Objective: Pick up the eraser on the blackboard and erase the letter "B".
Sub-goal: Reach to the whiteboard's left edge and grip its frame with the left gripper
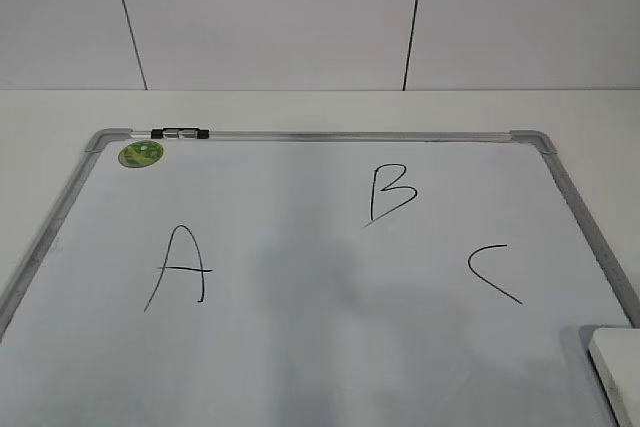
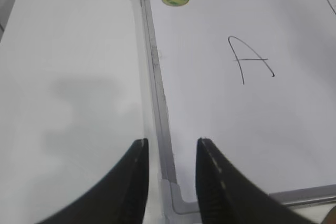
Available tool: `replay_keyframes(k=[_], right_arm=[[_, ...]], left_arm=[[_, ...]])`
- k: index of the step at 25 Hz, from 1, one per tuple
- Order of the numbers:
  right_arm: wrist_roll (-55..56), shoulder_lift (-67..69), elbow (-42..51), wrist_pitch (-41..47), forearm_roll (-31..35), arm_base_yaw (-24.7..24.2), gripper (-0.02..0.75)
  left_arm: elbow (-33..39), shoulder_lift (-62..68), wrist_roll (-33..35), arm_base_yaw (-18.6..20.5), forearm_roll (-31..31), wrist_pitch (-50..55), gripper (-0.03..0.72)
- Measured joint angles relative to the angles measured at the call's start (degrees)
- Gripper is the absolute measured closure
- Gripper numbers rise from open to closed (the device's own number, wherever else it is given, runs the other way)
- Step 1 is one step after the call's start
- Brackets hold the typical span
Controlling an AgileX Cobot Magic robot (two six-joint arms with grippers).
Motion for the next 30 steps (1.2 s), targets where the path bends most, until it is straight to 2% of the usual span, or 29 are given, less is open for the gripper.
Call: replay_keyframes(k=[4, 15, 24, 30], right_arm=[[0.66, 8.03, -2.74, 2.93, 0.09, 0.00, 0.167], [3.81, 29.84, -4.83, 2.86, 0.35, 0.00, 0.166], [3.95, 33.69, -4.83, 2.57, 0.81, 0.00, 0.167], [3.95, 33.69, -4.83, 2.57, 0.81, 0.00, 0.166]], left_arm=[[-0.82, 8.51, 0.00, 0.00, 0.00, 0.67, 0.450], [-8.88, 25.38, -0.79, 0.00, 1.61, 5.18, 0.450], [-20.91, 49.99, -2.96, 0.00, 2.19, 7.77, 0.450], [-28.05, 66.50, -2.96, 0.00, 3.45, 2.05, 0.450]])
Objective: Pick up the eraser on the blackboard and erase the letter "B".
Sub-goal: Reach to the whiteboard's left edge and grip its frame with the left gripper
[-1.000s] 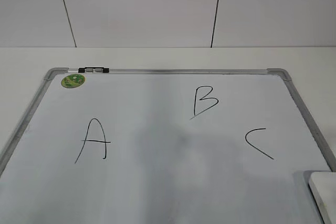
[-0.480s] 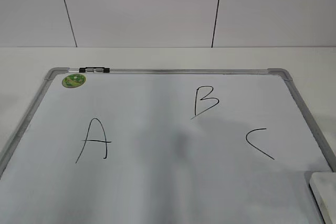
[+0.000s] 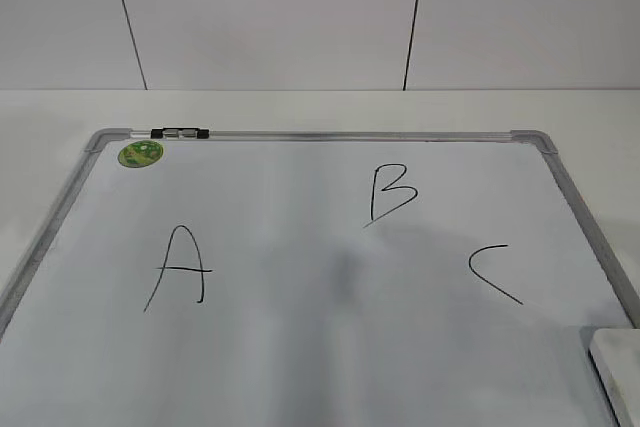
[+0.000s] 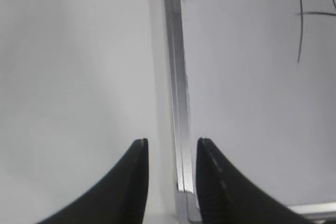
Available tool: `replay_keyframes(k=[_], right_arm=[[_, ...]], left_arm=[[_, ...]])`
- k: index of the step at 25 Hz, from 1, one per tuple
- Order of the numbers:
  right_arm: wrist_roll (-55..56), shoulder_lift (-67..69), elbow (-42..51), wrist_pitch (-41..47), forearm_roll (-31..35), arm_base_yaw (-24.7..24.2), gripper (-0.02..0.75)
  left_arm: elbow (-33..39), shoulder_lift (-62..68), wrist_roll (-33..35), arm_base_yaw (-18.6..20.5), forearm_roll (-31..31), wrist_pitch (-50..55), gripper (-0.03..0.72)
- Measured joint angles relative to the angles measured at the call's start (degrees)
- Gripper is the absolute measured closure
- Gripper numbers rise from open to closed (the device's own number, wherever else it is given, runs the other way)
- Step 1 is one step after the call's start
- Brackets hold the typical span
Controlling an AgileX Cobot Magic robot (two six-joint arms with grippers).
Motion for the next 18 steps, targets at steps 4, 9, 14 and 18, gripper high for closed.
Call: replay_keyframes(k=[4, 9, 14, 18], right_arm=[[0.00, 0.00, 0.00, 0.00, 0.00, 0.00, 0.166], [0.11, 0.00, 0.00, 0.00, 0.00, 0.00, 0.166], [0.11, 0.00, 0.00, 0.00, 0.00, 0.00, 0.166], [0.11, 0.00, 0.00, -0.04, 0.00, 0.00, 0.166]], left_arm=[[-4.31, 10.60, 0.00, 0.00, 0.65, -3.19, 0.450], [-8.23, 20.69, 0.55, 0.00, 1.48, -6.59, 0.452], [-11.21, 27.49, 1.30, 0.00, 1.73, -8.83, 0.453], [-12.34, 30.89, 1.51, 0.00, 1.73, -10.39, 0.454]])
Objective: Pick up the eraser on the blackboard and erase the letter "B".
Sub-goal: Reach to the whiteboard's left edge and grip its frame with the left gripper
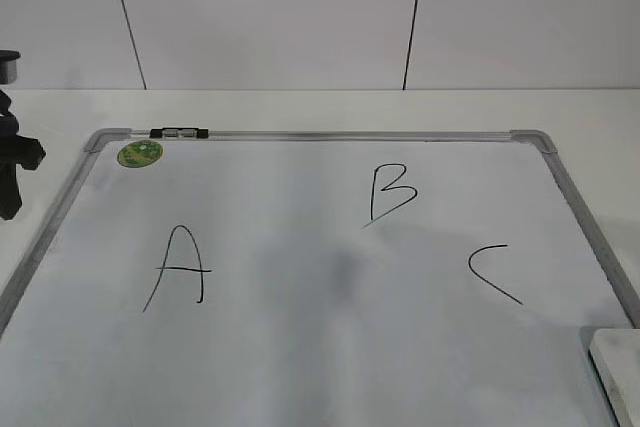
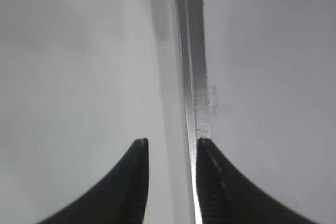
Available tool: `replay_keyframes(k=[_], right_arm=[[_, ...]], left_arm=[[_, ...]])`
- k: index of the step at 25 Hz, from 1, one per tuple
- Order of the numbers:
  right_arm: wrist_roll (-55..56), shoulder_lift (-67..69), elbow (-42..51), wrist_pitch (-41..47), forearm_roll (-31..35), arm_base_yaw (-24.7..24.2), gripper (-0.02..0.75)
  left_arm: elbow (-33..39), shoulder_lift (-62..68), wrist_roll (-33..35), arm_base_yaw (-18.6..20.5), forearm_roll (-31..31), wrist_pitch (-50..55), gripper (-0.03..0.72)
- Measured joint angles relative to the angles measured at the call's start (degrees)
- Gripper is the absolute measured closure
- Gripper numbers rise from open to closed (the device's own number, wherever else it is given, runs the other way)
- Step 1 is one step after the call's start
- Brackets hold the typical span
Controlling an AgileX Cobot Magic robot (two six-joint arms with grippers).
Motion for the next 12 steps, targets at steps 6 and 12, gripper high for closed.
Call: replay_keyframes(k=[6, 12], right_arm=[[0.00, 0.00, 0.00, 0.00, 0.00, 0.00, 0.167], [0.00, 0.00, 0.00, 0.00, 0.00, 0.00, 0.166]], left_arm=[[-0.22, 3.31, 0.12, -0.69, 0.00, -2.77, 0.454], [-0.42, 6.17, 0.12, -2.26, 0.04, -4.12, 0.454]])
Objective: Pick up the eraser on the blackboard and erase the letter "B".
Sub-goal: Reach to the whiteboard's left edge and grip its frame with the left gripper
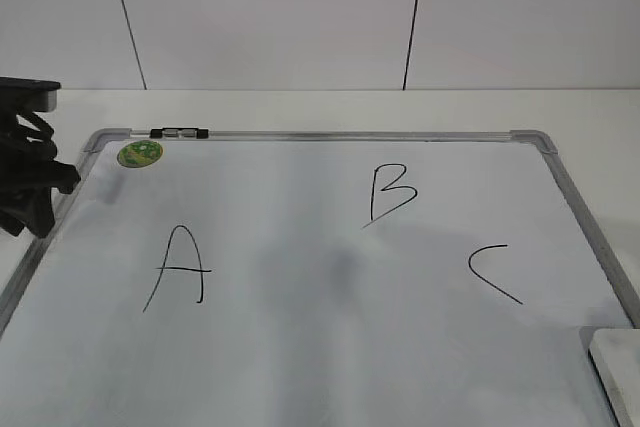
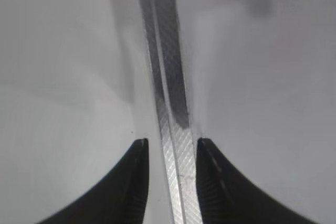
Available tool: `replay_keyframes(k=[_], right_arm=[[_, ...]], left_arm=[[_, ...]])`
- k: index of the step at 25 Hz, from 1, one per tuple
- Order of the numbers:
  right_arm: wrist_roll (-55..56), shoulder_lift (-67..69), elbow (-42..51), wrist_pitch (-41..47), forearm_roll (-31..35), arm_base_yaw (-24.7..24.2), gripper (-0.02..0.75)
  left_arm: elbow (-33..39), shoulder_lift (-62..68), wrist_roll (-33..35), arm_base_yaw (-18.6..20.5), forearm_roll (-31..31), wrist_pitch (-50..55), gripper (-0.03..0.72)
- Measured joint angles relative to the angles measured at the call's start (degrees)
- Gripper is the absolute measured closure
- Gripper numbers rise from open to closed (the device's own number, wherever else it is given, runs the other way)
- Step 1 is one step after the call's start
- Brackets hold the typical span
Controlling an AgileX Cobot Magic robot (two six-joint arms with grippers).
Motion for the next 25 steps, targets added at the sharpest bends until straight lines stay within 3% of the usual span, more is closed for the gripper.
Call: replay_keyframes(k=[14, 20, 25], right_arm=[[0.03, 0.00, 0.00, 0.00, 0.00, 0.00, 0.167], [0.03, 0.00, 0.00, 0.00, 0.00, 0.00, 0.167], [0.03, 0.00, 0.00, -0.10, 0.00, 0.00, 0.166]], left_arm=[[-0.13, 2.76, 0.00, -0.11, 2.13, -1.34, 0.454], [-0.13, 2.76, 0.00, -0.11, 2.24, -1.89, 0.558], [-0.13, 2.76, 0.00, -0.11, 1.71, -1.89, 0.591]])
